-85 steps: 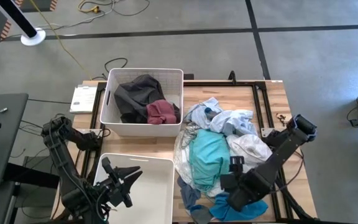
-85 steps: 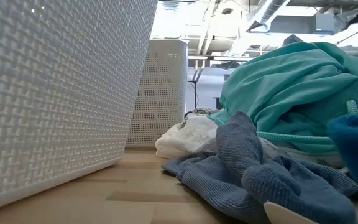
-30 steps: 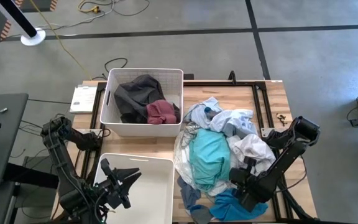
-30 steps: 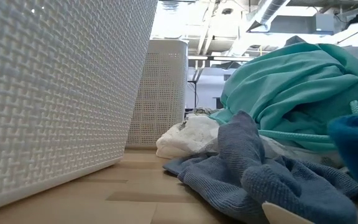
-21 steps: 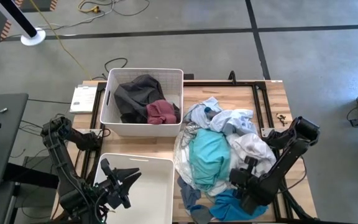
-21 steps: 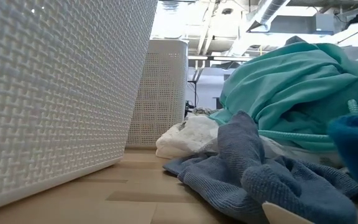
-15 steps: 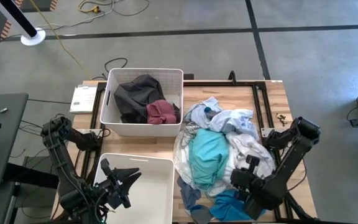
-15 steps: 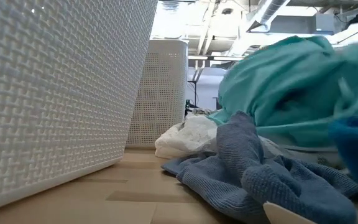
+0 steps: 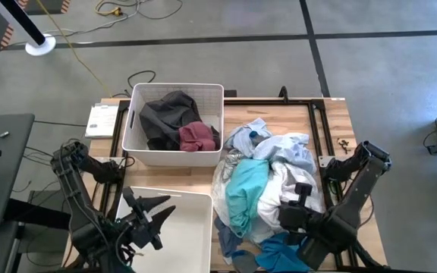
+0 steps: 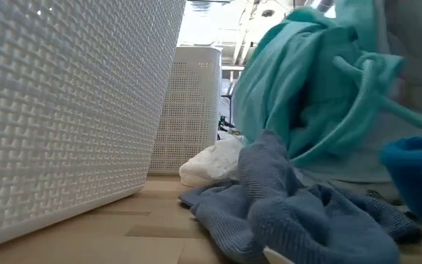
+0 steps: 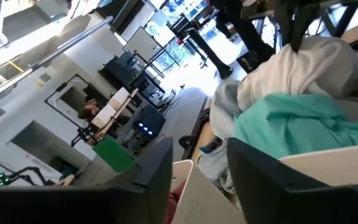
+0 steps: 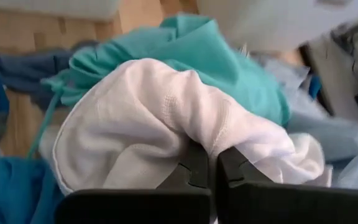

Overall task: Sort clothes
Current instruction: Put the white dress into the bottom white laundry bin

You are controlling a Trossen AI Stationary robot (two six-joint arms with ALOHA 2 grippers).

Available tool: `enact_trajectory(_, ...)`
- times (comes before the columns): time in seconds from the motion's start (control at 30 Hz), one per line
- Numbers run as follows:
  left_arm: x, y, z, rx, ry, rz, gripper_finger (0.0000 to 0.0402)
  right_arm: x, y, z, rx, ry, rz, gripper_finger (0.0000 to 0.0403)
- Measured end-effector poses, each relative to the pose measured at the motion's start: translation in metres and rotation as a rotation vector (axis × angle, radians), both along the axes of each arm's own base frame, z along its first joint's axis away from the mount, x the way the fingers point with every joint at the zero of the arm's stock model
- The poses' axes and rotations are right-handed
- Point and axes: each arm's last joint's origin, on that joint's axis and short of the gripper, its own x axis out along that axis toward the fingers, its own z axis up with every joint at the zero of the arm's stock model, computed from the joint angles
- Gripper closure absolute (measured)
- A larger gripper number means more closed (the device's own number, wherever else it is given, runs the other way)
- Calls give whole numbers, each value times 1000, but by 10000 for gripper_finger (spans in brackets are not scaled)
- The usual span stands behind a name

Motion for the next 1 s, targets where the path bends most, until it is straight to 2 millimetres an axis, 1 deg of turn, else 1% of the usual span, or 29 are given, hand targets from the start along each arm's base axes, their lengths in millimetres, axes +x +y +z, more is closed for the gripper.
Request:
enact_trajectory(0.13, 5, 4, 2, -8, -4, 21, 202, 6, -4, 18, -45, -57, 43, 403)
enact_trajectory(0.3, 13, 10, 2, -18, -9, 53, 165, 12, -10, 39, -113, -121, 84, 403)
enact_trajectory(0.5, 29, 17, 4, -41, -27, 103, 139, 19, -19, 63, -190, -180, 112, 403)
enact_trajectory(0.7, 47, 23, 10, 3, -8, 155, 133, 26, -27, 84, -252, -239, 124, 403)
enact_trajectory(0.8, 61, 22, 15, -17, 56, 113, 133, 31, -30, 94, -258, -257, 143, 403)
enact_trajectory(0.87, 72, 21, 20, -50, 101, 34, 133, 35, -31, 99, -264, -269, 158, 403)
enact_trajectory(0.93, 83, 20, 27, -76, 115, -60, 133, 38, -32, 104, -266, -276, 173, 403)
enact_trajectory(1.0, 90, 21, 35, -63, 99, -104, 133, 40, -33, 107, -270, -283, 185, 403)
